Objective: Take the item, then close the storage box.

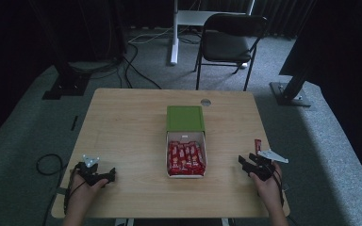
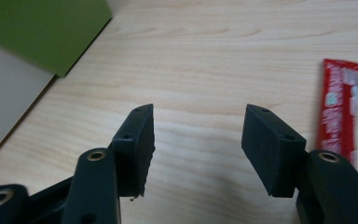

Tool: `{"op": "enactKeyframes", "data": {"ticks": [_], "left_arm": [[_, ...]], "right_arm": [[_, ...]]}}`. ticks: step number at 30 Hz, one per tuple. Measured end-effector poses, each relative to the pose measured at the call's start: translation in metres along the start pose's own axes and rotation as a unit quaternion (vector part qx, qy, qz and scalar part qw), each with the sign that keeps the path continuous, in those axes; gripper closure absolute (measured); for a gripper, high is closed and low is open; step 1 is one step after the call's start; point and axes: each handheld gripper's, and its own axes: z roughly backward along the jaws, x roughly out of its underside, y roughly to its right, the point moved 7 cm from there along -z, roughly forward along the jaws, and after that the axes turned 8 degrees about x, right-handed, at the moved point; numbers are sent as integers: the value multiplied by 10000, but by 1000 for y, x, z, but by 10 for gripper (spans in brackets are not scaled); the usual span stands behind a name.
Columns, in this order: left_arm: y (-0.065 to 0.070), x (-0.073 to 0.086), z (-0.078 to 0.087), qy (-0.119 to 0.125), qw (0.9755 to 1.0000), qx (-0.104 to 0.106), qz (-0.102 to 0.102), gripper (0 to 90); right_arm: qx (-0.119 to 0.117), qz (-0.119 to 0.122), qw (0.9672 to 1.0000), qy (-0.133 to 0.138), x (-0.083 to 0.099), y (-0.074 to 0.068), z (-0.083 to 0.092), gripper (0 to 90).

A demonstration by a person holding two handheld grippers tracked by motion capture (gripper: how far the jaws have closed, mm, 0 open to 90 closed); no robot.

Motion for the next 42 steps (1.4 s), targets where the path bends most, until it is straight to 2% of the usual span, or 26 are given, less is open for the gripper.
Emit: {"op": "enactKeyframes", "data": {"ticks": [7,12,16,19,22,25,28,35,38,41,42], "left_arm": [[0,0,0,7,10000,2,0,21],[0,0,0,8,10000,3,0,21],[0,0,0,5,10000,0,2,21],[0,0,0,2,10000,0,3,21],[0,0,0,4,10000,1,1,21],[0,0,0,4,10000,1,2,21],[0,0,0,6,10000,3,1,21],[2,0,0,5,10000,-51,43,22],[6,0,1,44,9999,54,-155,48],[15,-2,0,70,9984,244,-508,69],[18,-3,0,94,9981,322,-518,69]], "right_arm": [[-16,187,9998,-120,9,-2,-4,402],[29,458,9986,-267,15,-7,-8,384],[78,529,9981,-306,15,-8,-9,371],[94,753,9957,-534,20,-12,-11,338],[17,979,9936,-569,21,-16,-11,285],[-3,1106,9920,-610,22,-19,-12,238],[126,1034,9922,-682,22,-17,-13,155],[132,1028,9920,-718,23,-17,-14,129],[89,1046,9920,-703,22,-19,-15,134],[21,995,9926,-691,21,-21,-14,135],[21,1003,9927,-670,20,-22,-13,135]]}}
